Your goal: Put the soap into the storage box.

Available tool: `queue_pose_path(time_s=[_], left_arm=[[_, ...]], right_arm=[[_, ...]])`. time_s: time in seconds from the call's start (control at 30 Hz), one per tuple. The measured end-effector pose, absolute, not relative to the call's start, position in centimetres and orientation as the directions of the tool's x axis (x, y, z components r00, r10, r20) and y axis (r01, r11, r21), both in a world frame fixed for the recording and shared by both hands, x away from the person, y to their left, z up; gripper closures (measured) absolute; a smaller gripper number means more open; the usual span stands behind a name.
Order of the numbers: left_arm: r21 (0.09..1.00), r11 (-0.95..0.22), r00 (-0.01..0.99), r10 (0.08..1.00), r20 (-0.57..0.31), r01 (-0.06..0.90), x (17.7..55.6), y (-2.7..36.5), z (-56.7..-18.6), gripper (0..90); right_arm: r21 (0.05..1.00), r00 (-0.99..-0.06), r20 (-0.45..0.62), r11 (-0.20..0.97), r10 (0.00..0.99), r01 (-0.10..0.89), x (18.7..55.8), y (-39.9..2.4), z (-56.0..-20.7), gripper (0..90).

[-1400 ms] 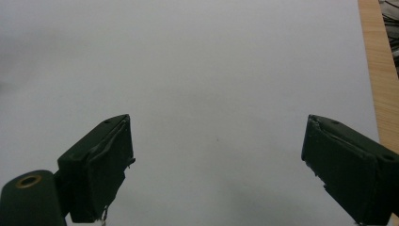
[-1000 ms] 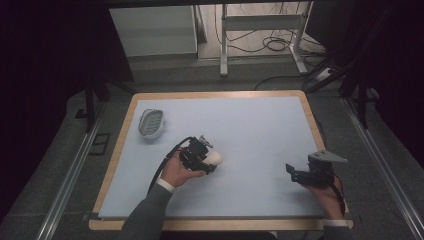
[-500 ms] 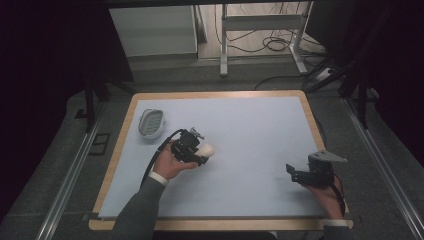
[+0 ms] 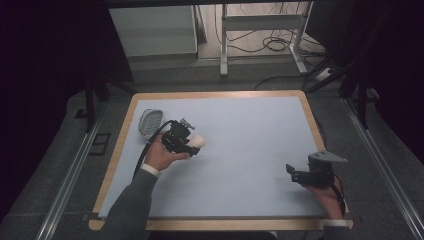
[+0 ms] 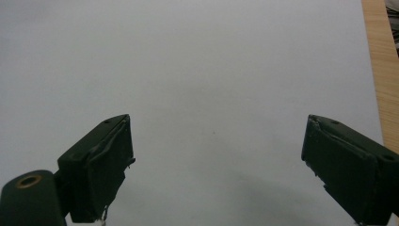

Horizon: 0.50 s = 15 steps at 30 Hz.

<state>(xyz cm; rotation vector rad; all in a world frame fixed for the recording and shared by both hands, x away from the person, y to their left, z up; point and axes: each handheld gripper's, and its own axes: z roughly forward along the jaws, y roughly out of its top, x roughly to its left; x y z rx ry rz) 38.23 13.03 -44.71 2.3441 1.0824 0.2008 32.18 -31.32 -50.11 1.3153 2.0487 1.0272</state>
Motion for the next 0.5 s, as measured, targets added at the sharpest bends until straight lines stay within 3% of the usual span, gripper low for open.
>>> queue_pose_path(time_s=[0.5], left_arm=[[0.521,-0.504,0.621,0.781,-0.067,0.689,40.2,14.8,-44.1,49.4]], right_arm=[[0.798,-0.408,-0.006,0.251,0.913,0.548,32.3,-31.5,-50.3,9.2]])
